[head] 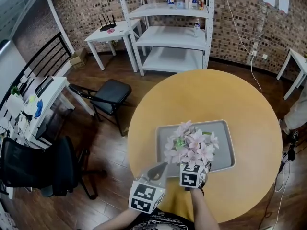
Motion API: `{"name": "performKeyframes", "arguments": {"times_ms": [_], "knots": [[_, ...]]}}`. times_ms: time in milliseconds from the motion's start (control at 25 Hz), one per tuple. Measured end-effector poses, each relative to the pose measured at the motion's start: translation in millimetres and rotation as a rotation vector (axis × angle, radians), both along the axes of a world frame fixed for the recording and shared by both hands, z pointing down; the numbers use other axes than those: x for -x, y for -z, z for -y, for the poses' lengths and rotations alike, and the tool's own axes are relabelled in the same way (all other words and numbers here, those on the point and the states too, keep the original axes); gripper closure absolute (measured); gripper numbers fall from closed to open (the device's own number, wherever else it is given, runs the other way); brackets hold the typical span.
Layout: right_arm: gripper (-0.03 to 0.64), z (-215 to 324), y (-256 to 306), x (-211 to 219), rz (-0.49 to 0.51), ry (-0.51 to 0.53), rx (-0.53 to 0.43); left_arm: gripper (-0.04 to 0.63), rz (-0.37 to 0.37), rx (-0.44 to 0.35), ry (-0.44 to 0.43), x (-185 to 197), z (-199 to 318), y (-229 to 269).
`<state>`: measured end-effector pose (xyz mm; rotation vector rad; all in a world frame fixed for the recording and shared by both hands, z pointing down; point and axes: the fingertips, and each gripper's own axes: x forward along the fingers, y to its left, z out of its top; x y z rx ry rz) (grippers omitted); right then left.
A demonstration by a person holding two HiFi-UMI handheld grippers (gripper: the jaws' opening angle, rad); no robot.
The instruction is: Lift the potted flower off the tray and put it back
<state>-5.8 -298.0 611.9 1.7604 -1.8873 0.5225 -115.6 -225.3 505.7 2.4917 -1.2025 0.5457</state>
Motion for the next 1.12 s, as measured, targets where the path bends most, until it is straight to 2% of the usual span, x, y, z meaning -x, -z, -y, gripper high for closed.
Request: {"name": "performKeyframes", "arguments": {"times_ms": [320, 560, 800, 1120], "knots": [[0.098, -3, 1, -2, 0.005, 0.006, 0.001, 0.592, 0.004, -0.019, 0.010, 1, -2, 7], [0.098, -11, 9, -5, 0.039, 0.007, -0.024, 0.592, -0.003, -0.030, 0.061, 13, -2, 12], [0.098, -34, 40, -13, 0.043, 0.042, -0.064, 0.592, -0.030, -0.043, 0.113, 13, -9, 23], [0.098, -76, 97, -40, 0.021, 0.088, -0.113, 0.592, -0.070, -0.051, 0.167, -10, -24, 29]]}}
